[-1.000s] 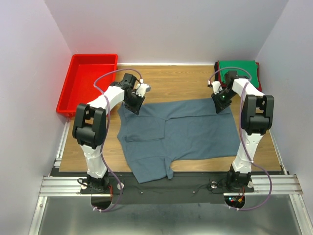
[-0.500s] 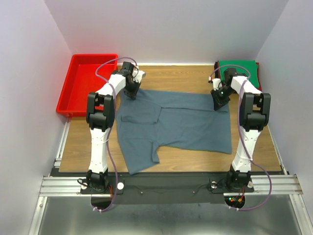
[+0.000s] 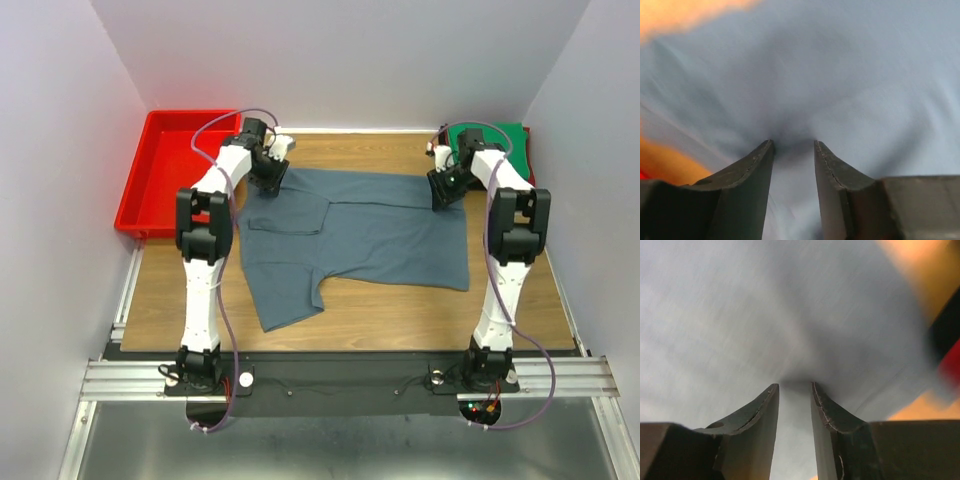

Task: Fold and stack the t-shirts
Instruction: Fold the tshirt

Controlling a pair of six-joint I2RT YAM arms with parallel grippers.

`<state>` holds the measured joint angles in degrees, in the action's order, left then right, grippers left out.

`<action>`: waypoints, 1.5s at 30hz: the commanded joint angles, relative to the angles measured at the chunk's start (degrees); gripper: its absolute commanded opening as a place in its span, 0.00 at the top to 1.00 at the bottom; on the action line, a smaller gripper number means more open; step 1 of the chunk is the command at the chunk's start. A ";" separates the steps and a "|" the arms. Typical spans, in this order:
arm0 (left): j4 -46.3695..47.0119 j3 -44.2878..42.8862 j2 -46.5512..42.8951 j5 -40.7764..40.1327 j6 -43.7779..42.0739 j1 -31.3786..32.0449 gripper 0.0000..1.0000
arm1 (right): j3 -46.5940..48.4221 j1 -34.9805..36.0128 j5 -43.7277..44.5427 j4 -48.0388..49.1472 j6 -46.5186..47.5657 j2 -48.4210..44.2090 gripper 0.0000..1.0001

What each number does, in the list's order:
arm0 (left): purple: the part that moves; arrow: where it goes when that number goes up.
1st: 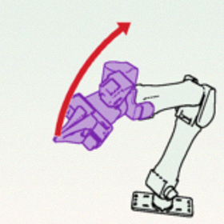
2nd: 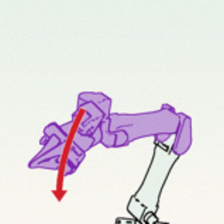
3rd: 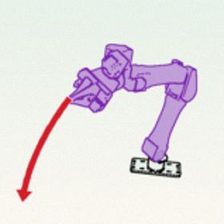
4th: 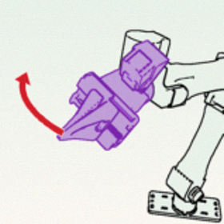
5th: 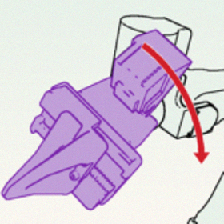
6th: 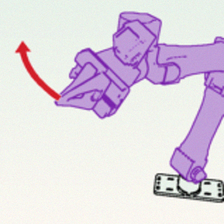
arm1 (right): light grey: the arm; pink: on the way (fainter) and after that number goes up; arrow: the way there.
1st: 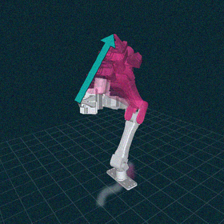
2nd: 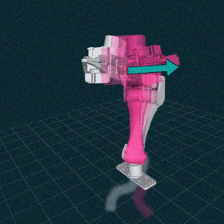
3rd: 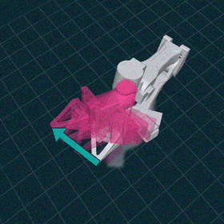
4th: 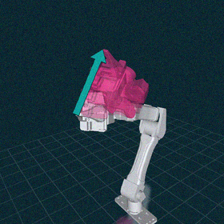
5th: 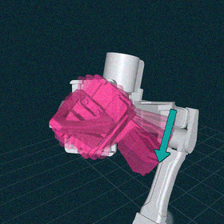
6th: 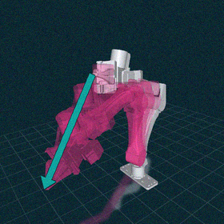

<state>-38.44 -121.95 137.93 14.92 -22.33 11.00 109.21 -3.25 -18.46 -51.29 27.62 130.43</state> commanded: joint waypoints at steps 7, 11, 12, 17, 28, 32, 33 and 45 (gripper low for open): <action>-2.94 29.46 -38.67 19.35 -16.13 -0.99 0.49 | -18.31 0.78 -3.44 -10.14 14.63 -27.21 0.51; -5.07 45.08 -46.75 21.21 -24.31 -1.25 0.49 | -29.73 1.22 1.40 -12.43 20.35 -35.04 0.56; -5.16 47.48 -48.35 21.12 -25.56 -1.25 0.49 | -32.02 1.31 2.45 -12.35 21.42 -36.55 0.57; -4.46 58.92 -56.61 19.45 -30.05 -1.25 0.50 | -46.85 3.06 8.16 -9.37 23.89 -44.38 0.61; -1.21 68.16 -59.53 14.79 -31.64 -1.51 0.51 | -60.43 5.88 13.62 2.77 23.89 -50.01 0.62; -0.76 67.55 -58.56 14.61 -31.46 -1.69 0.51 | -61.39 6.58 14.68 6.37 23.18 -49.57 0.61; -0.68 67.37 -58.21 14.53 -31.38 -1.60 0.51 | -61.57 6.67 14.85 6.81 23.10 -49.48 0.61; 0.91 67.81 -57.33 13.12 -36.37 -2.83 0.51 | -67.99 8.69 18.11 10.42 24.77 -48.60 0.85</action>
<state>-37.85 -54.35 82.35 27.88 -54.52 8.49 43.24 5.28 -1.72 -42.63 51.46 82.00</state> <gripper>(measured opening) 0.494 0.215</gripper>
